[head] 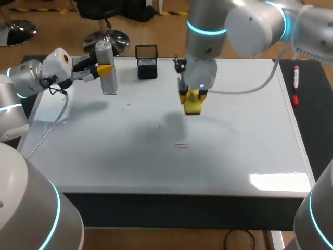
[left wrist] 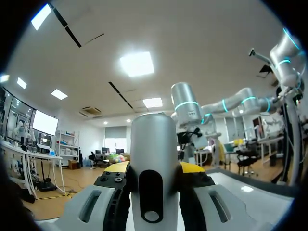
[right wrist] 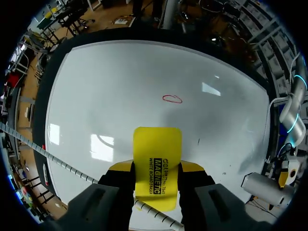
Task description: Pick up the inspection probe, press it on each red-marked spot on the whiteboard one by one, put down the probe, pick up the eraser, and wipe off all the red marks.
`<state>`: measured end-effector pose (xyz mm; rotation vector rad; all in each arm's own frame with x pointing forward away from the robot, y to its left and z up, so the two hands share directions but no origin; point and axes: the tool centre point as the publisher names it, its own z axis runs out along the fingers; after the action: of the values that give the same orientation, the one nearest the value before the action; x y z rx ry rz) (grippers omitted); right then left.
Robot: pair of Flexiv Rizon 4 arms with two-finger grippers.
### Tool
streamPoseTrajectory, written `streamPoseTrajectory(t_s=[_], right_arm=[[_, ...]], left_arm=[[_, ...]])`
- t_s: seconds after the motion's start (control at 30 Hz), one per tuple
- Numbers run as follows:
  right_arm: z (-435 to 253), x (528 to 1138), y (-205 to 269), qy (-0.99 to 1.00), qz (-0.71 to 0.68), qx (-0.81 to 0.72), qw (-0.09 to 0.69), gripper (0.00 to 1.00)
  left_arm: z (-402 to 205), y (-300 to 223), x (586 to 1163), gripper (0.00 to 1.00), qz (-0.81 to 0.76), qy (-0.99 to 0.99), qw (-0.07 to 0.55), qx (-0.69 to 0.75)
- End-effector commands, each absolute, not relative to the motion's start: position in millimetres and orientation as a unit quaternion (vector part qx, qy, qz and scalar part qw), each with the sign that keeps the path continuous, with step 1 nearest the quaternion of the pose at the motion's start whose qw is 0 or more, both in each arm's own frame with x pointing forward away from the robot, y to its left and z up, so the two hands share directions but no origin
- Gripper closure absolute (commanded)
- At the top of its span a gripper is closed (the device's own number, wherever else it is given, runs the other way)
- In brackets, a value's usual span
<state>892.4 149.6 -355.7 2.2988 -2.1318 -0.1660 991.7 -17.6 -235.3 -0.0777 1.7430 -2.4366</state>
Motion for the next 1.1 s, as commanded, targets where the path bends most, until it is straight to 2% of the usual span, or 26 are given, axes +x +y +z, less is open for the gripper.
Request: streamPoseTrajectory(t_s=[0.03,0.5,0.77,1.1], right_arm=[[-364.4,873.2,161.1,-0.678,-0.032,0.734,-0.037,1.0],[-375.4,830.4,180.8,-0.662,-0.067,0.746,-0.015,1.0],[-391.7,831.1,190.3,-0.635,-0.085,0.768,0.025,1.0],[-391.3,833.4,190.6,-0.632,-0.085,0.77,0.023,1.0]], left_arm=[[-234.3,-18.2,991.5,1.0,-0.811,0.58,0.073,-0.026],[-234.3,-18.2,991.5,1.0,-0.811,0.58,0.073,-0.026],[-234.3,-18.2,991.5,1.0,-0.811,0.58,0.073,-0.026],[-234.3,-18.2,991.5,1.0,-0.811,0.58,0.073,-0.026]])
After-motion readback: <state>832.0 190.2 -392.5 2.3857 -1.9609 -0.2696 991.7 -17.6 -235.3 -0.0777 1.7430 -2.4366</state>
